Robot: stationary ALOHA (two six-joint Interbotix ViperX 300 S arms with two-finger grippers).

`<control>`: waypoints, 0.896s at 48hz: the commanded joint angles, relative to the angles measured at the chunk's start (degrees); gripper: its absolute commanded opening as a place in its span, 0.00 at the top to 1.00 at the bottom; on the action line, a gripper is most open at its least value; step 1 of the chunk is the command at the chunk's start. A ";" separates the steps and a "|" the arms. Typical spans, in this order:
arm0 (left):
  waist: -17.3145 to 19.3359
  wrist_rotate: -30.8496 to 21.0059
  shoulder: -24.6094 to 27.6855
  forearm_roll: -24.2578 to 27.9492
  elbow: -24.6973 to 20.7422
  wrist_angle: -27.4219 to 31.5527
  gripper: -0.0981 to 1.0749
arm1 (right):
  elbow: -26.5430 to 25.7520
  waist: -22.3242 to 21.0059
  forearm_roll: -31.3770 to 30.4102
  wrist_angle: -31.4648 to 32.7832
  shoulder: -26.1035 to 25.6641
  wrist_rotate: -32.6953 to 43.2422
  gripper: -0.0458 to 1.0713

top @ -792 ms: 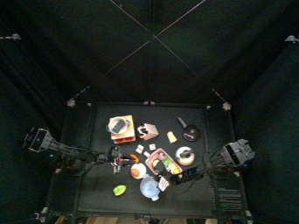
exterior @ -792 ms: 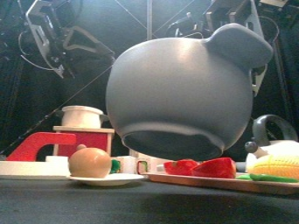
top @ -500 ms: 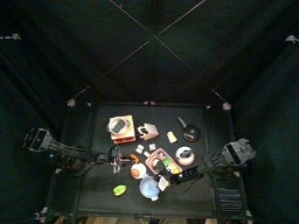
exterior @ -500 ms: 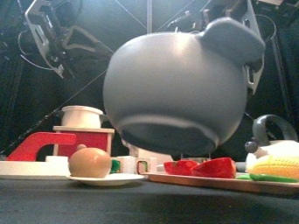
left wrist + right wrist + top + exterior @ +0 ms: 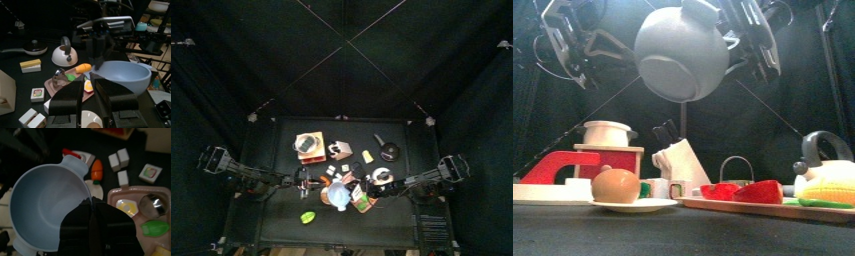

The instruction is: Place bowl right of knife holder

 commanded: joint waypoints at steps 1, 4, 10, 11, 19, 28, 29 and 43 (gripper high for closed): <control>-0.09 0.09 -0.35 0.18 -0.62 -0.26 0.39 | -2.11 -1.14 -0.35 6.94 -4.04 -0.18 0.56; -0.09 0.09 -0.26 0.18 -0.53 -0.35 0.39 | -2.29 -1.93 -0.62 10.55 -5.01 -0.53 0.56; 0.00 0.09 -0.26 0.18 -0.62 -0.26 0.39 | -2.37 -5.19 1.14 12.57 -5.80 -4.39 0.56; -0.09 0.09 -0.35 0.18 -0.62 -0.26 0.39 | -2.46 -5.98 1.85 12.48 -5.80 -5.27 0.56; -0.09 0.09 -0.26 0.18 -0.62 -0.26 0.39 | -2.46 -13.97 8.70 11.16 -5.71 -13.18 0.56; 0.00 0.09 -0.35 0.18 -0.53 -0.26 0.39 | -2.29 -23.12 12.04 8.44 -6.15 -21.01 0.56; 0.00 0.09 -0.26 0.18 -0.53 -0.26 0.39 | -2.20 -24.17 12.39 7.91 -6.33 -21.53 0.56; 0.00 0.09 -0.26 0.18 -0.53 -0.18 0.39 | 2.02 -36.65 17.84 1.41 -7.65 -24.87 0.56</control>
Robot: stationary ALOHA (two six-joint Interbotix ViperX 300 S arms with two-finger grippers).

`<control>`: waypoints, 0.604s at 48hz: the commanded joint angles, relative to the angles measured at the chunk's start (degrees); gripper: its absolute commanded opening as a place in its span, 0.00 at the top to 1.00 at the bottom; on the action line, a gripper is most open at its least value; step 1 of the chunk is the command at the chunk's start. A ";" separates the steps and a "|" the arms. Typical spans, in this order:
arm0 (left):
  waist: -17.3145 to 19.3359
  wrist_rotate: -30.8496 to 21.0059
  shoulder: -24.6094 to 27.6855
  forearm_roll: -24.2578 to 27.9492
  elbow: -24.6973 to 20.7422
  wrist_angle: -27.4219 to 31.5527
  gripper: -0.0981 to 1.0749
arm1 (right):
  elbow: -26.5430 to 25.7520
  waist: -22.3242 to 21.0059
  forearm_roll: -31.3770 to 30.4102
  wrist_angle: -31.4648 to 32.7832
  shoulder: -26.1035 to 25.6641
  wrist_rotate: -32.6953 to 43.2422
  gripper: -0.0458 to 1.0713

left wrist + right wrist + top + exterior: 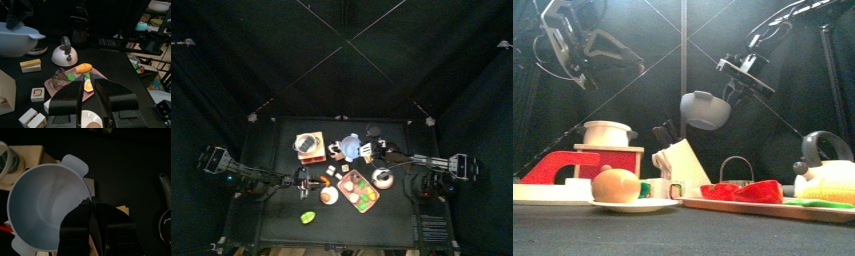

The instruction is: Place bowl right of knife holder

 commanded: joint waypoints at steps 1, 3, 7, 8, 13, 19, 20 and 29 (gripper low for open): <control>-0.09 0.09 -0.35 0.18 -0.62 -0.18 0.39 | 0.70 -4.13 0.88 -2.55 -0.88 -0.09 0.56; 0.00 0.09 -0.26 0.18 -0.62 -0.18 0.39 | 1.32 -5.45 0.88 -3.52 -0.26 -0.09 0.56; 0.00 0.09 -0.26 0.18 -0.62 -0.18 0.39 | 2.46 -8.35 0.88 -5.54 1.67 -0.09 0.56; 0.00 0.09 -0.26 0.18 -0.62 -0.18 0.39 | 2.64 -8.88 0.88 -5.98 2.11 -0.09 0.56; 0.00 0.09 -0.26 0.18 -0.62 -0.18 0.39 | 2.81 -11.69 0.79 -7.73 4.66 -0.09 0.56; -0.09 0.09 -0.26 0.18 -0.62 -0.18 0.39 | 1.85 -13.36 0.44 -9.49 8.09 -0.09 0.55; 0.00 0.09 -0.26 0.18 -0.62 -0.26 0.39 | 1.58 -13.54 0.35 -9.58 8.61 -0.18 0.55; 0.00 0.09 -0.26 0.18 -0.53 -0.18 0.39 | -0.09 -13.89 -0.70 -9.58 12.57 -0.09 0.53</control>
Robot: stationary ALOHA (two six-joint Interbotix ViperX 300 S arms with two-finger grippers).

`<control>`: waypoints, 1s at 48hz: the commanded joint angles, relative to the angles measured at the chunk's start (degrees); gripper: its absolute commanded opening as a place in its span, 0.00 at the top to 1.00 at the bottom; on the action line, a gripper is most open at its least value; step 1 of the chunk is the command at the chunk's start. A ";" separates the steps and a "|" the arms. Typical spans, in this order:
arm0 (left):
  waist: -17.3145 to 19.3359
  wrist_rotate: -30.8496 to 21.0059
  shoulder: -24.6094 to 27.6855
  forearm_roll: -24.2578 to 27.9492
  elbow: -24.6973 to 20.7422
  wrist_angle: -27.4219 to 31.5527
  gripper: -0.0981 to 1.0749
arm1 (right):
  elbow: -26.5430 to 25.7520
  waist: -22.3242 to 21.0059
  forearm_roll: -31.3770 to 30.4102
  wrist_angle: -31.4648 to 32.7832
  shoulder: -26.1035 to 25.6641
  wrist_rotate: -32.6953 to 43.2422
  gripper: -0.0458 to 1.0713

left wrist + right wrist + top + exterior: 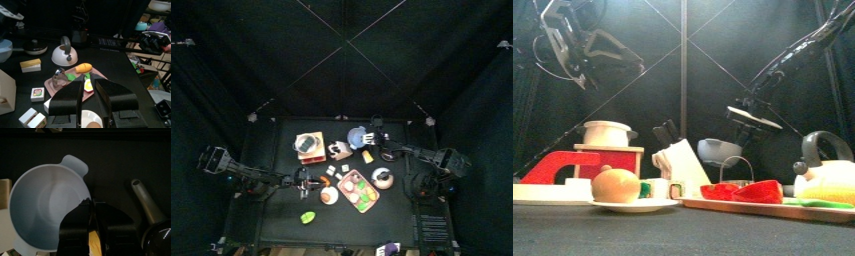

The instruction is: Place bowl right of knife holder

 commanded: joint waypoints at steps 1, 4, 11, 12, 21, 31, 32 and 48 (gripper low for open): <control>0.00 0.09 -0.18 0.18 -0.53 -0.18 0.39 | -2.29 -0.26 -0.62 -0.35 0.79 0.00 0.52; 0.00 0.09 -0.18 0.18 -0.44 -0.18 0.39 | -2.99 -0.26 -0.79 -0.18 2.20 0.00 0.49; -0.09 0.09 -0.18 0.18 -0.35 -0.18 0.39 | -3.78 -0.53 -0.88 1.32 3.96 -0.09 0.40; -0.09 0.09 -0.26 0.18 -0.35 -0.18 0.39 | -3.87 -0.53 -0.88 1.58 4.04 -0.09 0.39; -0.09 0.09 -0.18 0.18 -0.35 -0.18 0.39 | -3.96 -0.44 -1.67 3.78 4.31 -0.18 0.35; -0.09 0.09 -0.18 0.18 -0.35 -0.18 0.39 | -3.87 -0.35 -2.11 5.10 3.34 -0.18 0.35; -0.09 0.09 -0.18 0.18 -0.35 -0.18 0.39 | -3.87 -0.18 -2.20 5.10 3.16 -0.18 0.35; 0.00 0.09 -0.18 0.18 -0.35 -0.18 0.39 | -2.81 2.29 -1.93 5.10 1.05 -0.44 0.35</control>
